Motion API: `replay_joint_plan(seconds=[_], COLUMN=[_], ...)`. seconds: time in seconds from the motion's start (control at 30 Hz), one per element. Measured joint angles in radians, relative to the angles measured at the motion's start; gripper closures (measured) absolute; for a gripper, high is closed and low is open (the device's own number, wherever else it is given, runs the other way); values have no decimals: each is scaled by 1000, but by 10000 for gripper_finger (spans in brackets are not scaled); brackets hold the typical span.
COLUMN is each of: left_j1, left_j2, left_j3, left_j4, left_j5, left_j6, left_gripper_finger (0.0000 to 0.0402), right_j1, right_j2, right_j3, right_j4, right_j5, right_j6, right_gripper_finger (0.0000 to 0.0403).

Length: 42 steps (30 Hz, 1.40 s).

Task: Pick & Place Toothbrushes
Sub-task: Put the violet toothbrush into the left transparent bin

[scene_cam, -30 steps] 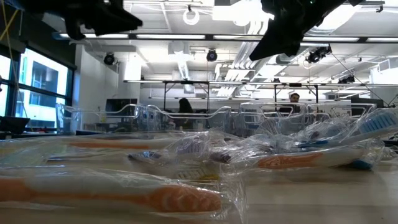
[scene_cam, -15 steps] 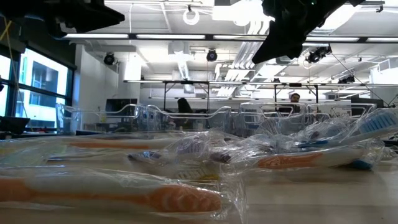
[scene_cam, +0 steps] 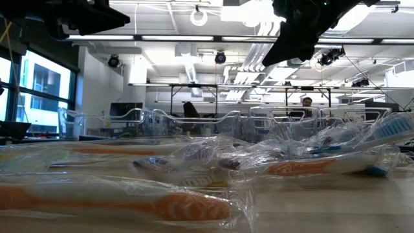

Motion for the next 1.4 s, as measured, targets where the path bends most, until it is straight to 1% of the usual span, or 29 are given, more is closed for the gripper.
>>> replay_joint_plan(seconds=[0.47, 0.53, 0.63, 0.83, 1.03, 1.13, 1.27, 1.4], left_j1=[0, 0, 0, 0, 0, 0, 0, 0], left_j2=[0, 0, 0, 1, 1, 1, 1, 1], left_j3=[0, 0, 0, 0, 0, 0, 0, 0], left_j4=[0, 0, -2, -23, -23, -23, -22, -22], left_j5=[0, 1, 1, -8, -28, -28, -29, -29], left_j6=[0, 0, 0, 0, 0, 0, 0, 0], left_gripper_finger=[281, 281, 281, 281, 281, 281, 281, 281], right_j1=[0, 0, 11, 58, 101, 122, 163, 204], right_j2=[0, 0, 0, 0, 1, 1, 2, 2], right_j3=[0, 0, 0, 0, 0, 0, 0, 0], right_j4=[-4, -21, -107, -262, -354, -372, -363, -372], right_j5=[-1, -3, -7, -4, -4, -26, -80, -78], right_j6=[-16, 26, 110, 337, 506, 550, 557, 592], right_gripper_finger=[398, 398, 398, 399, 399, 399, 399, 399])
